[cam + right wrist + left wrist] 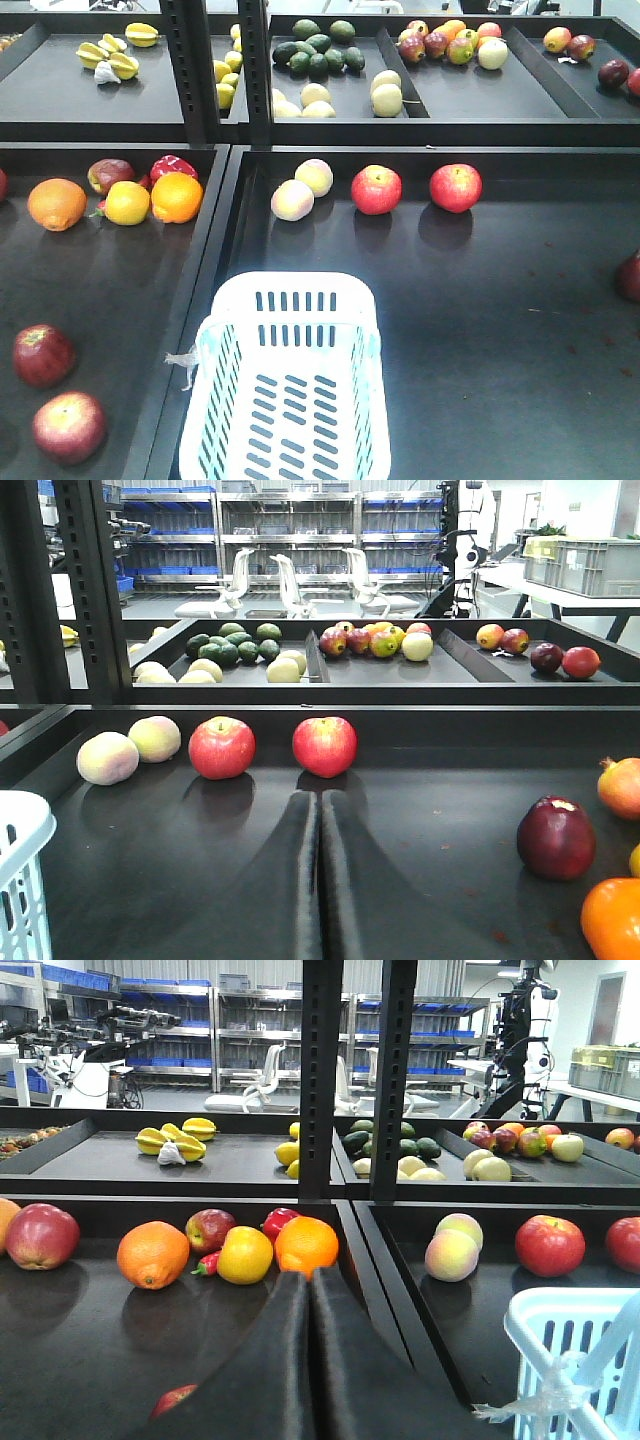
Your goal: Pick three apples into basket with both arms
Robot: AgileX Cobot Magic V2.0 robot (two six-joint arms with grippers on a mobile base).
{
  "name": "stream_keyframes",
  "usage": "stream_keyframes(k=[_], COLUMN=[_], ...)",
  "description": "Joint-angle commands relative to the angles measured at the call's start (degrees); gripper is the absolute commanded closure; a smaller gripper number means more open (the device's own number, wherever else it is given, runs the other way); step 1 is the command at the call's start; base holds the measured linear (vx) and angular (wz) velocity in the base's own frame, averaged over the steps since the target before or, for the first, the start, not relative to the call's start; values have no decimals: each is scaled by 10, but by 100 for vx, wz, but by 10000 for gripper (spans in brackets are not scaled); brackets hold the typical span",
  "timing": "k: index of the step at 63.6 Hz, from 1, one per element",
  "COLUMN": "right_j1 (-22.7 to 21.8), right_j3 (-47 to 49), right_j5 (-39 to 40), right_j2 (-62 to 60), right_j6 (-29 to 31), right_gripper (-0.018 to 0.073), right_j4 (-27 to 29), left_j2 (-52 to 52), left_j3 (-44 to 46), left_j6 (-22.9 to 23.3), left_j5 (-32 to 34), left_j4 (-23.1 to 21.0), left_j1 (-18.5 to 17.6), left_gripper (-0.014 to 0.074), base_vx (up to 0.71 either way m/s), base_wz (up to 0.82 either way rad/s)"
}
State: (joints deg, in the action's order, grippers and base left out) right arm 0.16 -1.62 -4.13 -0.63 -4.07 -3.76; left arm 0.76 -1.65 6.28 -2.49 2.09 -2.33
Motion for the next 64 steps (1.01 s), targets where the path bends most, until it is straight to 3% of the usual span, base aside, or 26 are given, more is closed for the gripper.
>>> stream_keyframes(k=[1, 14, 26, 55, 64], right_j1=[-1, -1, -1, -1, -1], right_j3=[-8, -8, -8, -8, -8], right_j5=[41, 41, 41, 41, 41], right_j2=[1, 1, 1, 1, 1], right_j6=[2, 2, 2, 2, 2], right_gripper=[568, 568, 568, 568, 568], right_j4=[-5, -5, -5, -5, -5], left_j2=[-4, -5, -28, -280, -344], left_j3=[-11, 22, 112, 408, 465], left_j6=[4, 5, 5, -19, -63], left_j5=[44, 47, -6, -286, -354], left_j4=[-1, -12, -16, -31, -31], left_j1=[0, 0, 0, 0, 0], left_gripper=[603, 603, 603, 603, 603], base_vx=[0, 0, 0, 0, 0], base_wz=[0, 0, 0, 0, 0])
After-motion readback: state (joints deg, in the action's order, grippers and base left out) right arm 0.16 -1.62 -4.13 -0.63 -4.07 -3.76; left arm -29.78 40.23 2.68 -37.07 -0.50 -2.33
